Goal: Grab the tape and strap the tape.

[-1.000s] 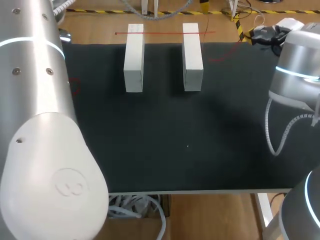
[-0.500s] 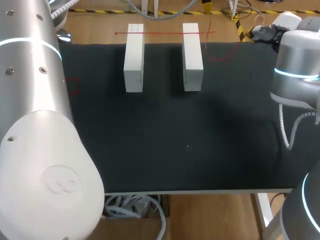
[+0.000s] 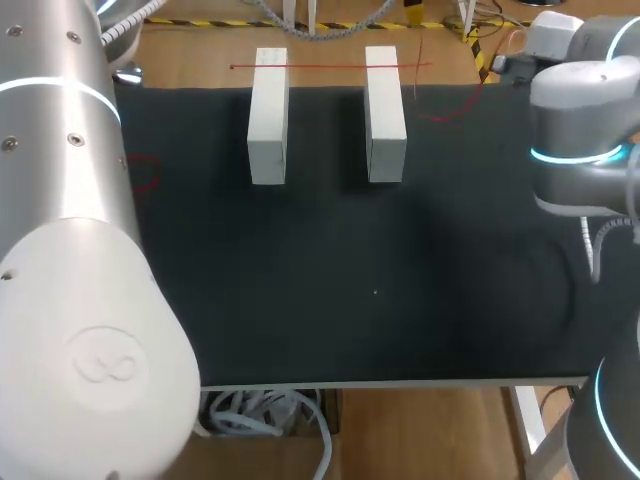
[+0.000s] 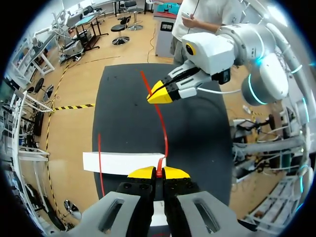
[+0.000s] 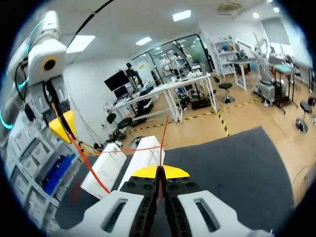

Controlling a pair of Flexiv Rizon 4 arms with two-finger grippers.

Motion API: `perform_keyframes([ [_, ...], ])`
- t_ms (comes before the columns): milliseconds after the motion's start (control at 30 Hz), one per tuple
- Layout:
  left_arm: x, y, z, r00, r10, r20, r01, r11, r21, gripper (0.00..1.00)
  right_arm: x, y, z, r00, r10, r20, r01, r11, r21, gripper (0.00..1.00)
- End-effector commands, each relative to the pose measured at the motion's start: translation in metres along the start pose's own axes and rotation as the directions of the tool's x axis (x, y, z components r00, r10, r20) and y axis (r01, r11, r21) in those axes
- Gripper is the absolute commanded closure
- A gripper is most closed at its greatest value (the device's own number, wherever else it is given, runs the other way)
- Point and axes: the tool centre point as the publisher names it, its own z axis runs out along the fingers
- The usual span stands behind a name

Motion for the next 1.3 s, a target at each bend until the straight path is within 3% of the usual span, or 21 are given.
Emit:
perform_keyframes([
  [33, -0.001, -0.001, 0.0, 1.0, -0.002, -0.002, 0.002, 1.0, -0.005, 1.0, 0.006, -0.002, 0.002, 0.862, -0.487, 0.139, 0.495, 0.869, -0.023, 1.0],
  [133, -0.001, -0.001, 0.0, 1.0, -0.002, -0.002, 0.002, 1.0, -0.005, 1.0, 0.006, -0.005, 0.002, 0.861, -0.496, 0.118, 0.497, 0.867, 0.016, 1.0],
  [600, -0.001, -0.001, 0.0, 1.0, -0.002, -0.002, 0.002, 1.0, -0.005, 1.0, 0.006, -0.005, 0.002, 0.861, -0.496, 0.118, 0.497, 0.867, 0.016, 1.0],
  [800, -0.001, -0.001, 0.0, 1.0, -0.002, -0.002, 0.002, 1.0, -0.005, 1.0, 0.021, 0.006, 0.003, 0.667, -0.714, 0.214, 0.735, 0.678, -0.027, 1.0],
  [900, -0.001, -0.001, 0.0, 1.0, -0.002, -0.002, 0.002, 1.0, -0.005, 1.0, 0.025, 0.009, 0.001, 0.545, -0.801, 0.247, 0.829, 0.559, -0.015, 1.0],
  [1000, -0.001, -0.001, 0.0, 1.0, -0.002, -0.002, 0.002, 1.0, -0.005, 1.0, 0.027, 0.012, 0.001, 0.441, -0.852, 0.282, 0.891, 0.454, -0.02, 1.0],
  [1100, -0.001, -0.001, 0.0, 1.0, -0.002, -0.002, 0.002, 1.0, -0.005, 1.0, 0.029, 0.015, 0.001, 0.358, -0.881, 0.31, 0.928, 0.372, -0.014, 1.0],
  [1200, -0.001, -0.001, 0.0, 1.0, -0.002, -0.002, 0.002, 1.0, -0.005, 1.0, 0.031, 0.018, 0.003, 0.335, -0.885, 0.324, 0.937, 0.35, -0.01, 1.0],
  [1267, -0.001, -0.001, 0.0, 1.0, -0.002, -0.002, 0.002, 1.0, -0.005, 1.0, 0.029, 0.024, 0.006, 0.337, -0.883, 0.326, 0.934, 0.356, 0.001, 1.0],
  [1300, -0.001, -0.001, 0.0, 1.0, -0.002, -0.002, 0.002, 1.0, -0.005, 1.0, 0.029, 0.027, 0.006, 0.306, -0.891, 0.334, 0.945, 0.328, 0.008, 1.0],
])
